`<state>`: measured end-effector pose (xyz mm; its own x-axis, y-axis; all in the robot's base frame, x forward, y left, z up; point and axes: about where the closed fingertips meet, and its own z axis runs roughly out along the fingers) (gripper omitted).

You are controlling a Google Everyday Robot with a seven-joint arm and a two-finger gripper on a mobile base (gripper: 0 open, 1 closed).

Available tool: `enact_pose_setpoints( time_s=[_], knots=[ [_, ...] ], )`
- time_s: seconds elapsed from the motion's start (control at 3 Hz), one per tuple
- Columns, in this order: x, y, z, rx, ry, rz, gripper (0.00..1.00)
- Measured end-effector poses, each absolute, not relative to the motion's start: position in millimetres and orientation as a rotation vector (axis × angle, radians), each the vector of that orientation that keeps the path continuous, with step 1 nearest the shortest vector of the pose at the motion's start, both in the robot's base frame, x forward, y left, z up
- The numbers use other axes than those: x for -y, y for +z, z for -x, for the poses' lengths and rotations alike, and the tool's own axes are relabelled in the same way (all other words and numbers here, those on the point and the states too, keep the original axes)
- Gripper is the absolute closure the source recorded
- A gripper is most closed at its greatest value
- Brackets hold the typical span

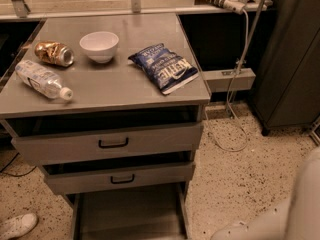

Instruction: Close bottom drawer

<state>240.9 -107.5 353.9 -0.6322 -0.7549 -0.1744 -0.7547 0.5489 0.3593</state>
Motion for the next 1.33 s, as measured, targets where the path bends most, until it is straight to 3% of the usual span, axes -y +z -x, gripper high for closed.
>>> enact_pose_setpoints(
  time_s=[1.33],
  knots=[
    [60.8, 229.6, -229.2, 2.778, -0.881, -1.154, 1.00]
  ],
)
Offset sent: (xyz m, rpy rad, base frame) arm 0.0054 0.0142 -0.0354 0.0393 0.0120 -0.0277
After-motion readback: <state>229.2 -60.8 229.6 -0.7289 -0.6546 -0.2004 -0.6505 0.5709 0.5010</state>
